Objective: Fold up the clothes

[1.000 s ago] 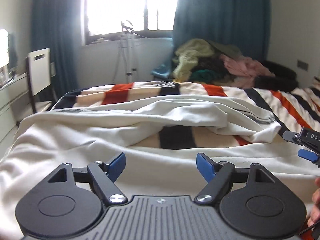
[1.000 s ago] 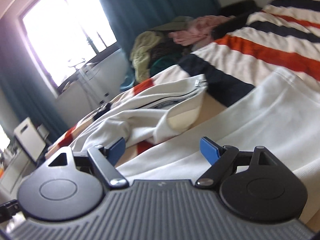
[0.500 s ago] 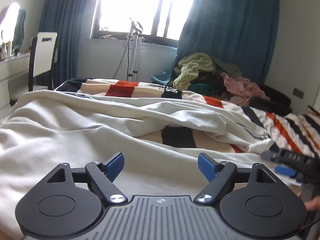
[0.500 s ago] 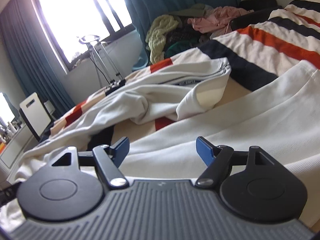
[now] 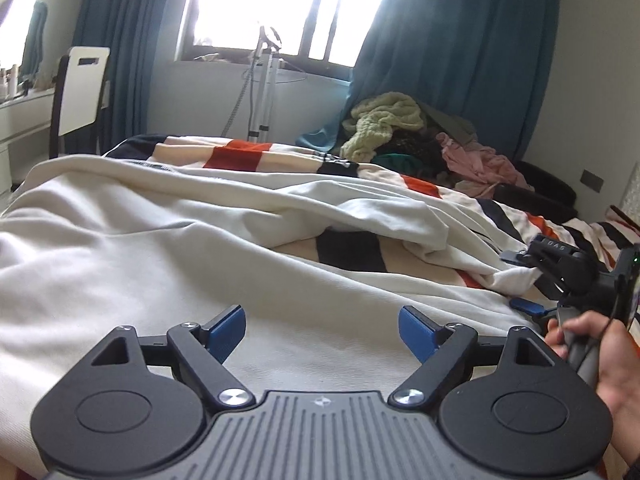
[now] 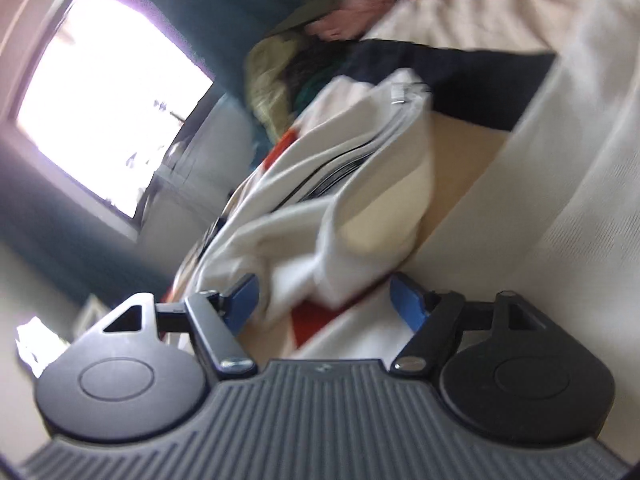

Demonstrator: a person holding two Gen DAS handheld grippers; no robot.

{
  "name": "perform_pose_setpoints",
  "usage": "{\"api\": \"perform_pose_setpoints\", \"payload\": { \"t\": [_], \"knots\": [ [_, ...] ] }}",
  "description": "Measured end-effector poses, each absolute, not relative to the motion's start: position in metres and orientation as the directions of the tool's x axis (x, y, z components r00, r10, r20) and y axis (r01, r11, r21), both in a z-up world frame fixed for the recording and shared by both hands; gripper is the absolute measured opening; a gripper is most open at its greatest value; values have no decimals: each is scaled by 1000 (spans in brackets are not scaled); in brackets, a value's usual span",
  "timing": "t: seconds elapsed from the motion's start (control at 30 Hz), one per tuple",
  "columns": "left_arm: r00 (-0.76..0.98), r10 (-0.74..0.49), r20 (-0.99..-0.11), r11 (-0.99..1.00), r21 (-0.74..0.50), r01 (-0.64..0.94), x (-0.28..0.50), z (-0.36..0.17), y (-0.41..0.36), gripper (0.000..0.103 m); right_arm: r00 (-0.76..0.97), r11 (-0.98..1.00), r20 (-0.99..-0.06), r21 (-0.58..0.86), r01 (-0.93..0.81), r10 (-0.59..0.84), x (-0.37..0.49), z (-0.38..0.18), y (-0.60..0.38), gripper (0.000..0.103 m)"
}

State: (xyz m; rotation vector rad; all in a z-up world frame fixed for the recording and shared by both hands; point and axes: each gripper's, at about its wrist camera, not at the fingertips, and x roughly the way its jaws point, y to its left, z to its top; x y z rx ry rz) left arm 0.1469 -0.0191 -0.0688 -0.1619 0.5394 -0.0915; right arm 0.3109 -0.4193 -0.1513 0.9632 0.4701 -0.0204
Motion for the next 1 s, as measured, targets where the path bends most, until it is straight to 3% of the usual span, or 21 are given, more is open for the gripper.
{"api": "perform_pose_setpoints", "payload": {
  "t": [0.07,0.13,0.17,0.2,0.3,0.63,0.8,1.0],
  "knots": [
    [856,-108,-506,985,-170,24,151,-72,-17,85,909,548,-386,800,244,159,321,-153,-424,74],
    [858,-82,-508,987,-158,1,155,-75,-15,85,905,550,-404,791,269,138,332,-153,-426,64],
    [858,-69,-509,988,-152,-10,158,-77,-15,85,898,546,-422,785,292,125,337,-154,-428,43],
    [859,-56,-509,989,-146,-22,160,-78,-14,85,891,542,-440,779,316,113,342,-156,-430,30],
    [859,-17,-511,990,-127,-56,167,-83,-11,85,907,489,-404,819,302,117,349,-154,-453,20],
    [821,20,-570,991,-94,-90,183,-102,-13,85,964,561,-267,796,229,-14,368,-98,-550,13],
    [822,10,-569,994,-85,-71,184,-105,-20,85,950,449,-306,841,302,-64,355,-123,-594,12],
    [821,0,-571,995,-84,-58,181,-107,-25,85,970,435,-232,867,243,-79,342,-112,-608,12]
  ]
}}
